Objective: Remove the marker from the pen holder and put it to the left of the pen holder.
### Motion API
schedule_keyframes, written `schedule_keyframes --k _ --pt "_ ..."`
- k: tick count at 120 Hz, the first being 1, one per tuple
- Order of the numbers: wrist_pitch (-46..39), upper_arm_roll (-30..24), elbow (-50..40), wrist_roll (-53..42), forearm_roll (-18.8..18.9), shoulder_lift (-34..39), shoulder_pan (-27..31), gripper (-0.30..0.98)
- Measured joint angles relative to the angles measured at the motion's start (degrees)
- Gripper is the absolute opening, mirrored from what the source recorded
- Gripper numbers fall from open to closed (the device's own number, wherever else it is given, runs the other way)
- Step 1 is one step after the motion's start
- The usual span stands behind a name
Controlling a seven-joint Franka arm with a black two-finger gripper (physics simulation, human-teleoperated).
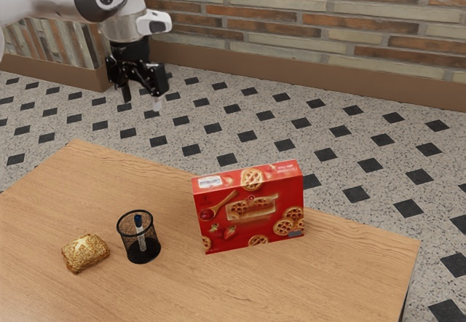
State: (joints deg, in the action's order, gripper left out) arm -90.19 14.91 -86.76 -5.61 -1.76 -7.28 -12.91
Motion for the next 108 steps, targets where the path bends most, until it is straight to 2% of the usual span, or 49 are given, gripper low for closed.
schedule_keyframes --k 13,29,38,53,84,95,108 --pt "-0.94 0.1 -1.87 -0.63 -0.35 -0.05 -0.01 0.67" --pt "-7.73 0.12 -17.16 -0.72 -1.96 -1.15 -0.02 0.67" --pt "-12.29 0.04 -26.03 -0.1 -4.54 -1.13 -0.16 0.66" --pt "-17.59 -0.95 -32.78 2.79 -7.4 0.47 -0.61 0.66" --pt "-22.35 -1.19 -35.48 8.64 0.25 3.49 -0.3 0.67" --pt "-25.46 -1.22 -41.94 10.13 1.69 7.86 -0.77 0.67" --pt "-30.44 -2.08 -45.33 11.52 2.5 9.87 -0.43 0.67"
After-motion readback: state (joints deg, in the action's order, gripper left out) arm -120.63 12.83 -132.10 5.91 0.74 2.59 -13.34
